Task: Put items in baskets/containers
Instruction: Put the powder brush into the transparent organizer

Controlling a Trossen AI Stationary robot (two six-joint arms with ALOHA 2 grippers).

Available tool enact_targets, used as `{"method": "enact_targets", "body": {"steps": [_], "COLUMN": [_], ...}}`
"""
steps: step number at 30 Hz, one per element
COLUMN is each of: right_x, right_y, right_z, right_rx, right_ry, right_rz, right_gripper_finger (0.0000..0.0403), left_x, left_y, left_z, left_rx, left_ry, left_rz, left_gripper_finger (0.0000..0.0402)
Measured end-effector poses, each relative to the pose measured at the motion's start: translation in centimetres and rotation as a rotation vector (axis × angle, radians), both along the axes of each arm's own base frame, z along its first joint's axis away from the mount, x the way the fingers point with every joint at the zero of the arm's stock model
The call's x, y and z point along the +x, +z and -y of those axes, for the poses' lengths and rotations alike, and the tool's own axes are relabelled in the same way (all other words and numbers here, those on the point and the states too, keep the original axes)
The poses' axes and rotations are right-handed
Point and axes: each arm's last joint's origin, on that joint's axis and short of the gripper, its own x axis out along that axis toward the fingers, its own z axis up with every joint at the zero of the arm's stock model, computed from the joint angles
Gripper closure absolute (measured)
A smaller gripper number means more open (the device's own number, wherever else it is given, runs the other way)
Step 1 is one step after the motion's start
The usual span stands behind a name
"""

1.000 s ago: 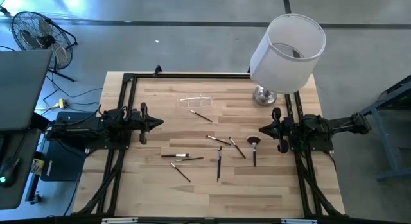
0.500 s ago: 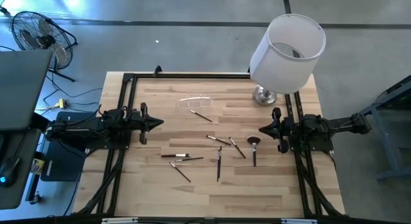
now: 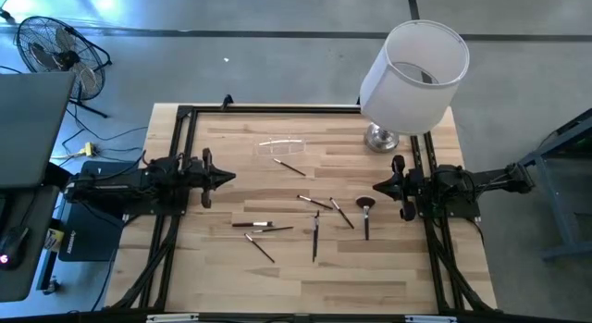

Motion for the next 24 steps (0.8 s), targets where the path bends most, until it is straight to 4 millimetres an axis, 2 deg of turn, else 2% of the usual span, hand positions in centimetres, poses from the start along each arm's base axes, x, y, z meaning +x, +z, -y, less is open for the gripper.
{"method": "enact_targets", "body": {"steps": [6, 11, 18, 24], "right_x": [0.0, 0.0, 0.0, 0.0], "right_y": [0.0, 0.0, 0.0, 0.0], "right_z": [0.0, 0.0, 0.0, 0.0], "right_rx": [0.0, 0.0, 0.0, 0.0], "right_ry": [-0.001, 0.0, -0.001, 0.0], "right_rz": [0.0, -0.001, 0.0, 0.0], "right_gripper_finger": [0.0398, 0.0398, 0.0398, 0.0398], "left_x": [-0.1, 1.0, 4.9, 8.6], "left_y": [3.9, 6.6, 8.6, 10.0], "left_z": [-0.2, -0.4, -0.6, -0.5], "left_rx": [0.016, 0.091, 0.126, 0.081], "left_ry": [0.081, 0.106, 0.091, 0.001], "left_rz": [0.066, 0.008, -0.209, -0.444], "left_gripper_finger": [0.0401, 0.0401, 0.0401, 0.0401]}}
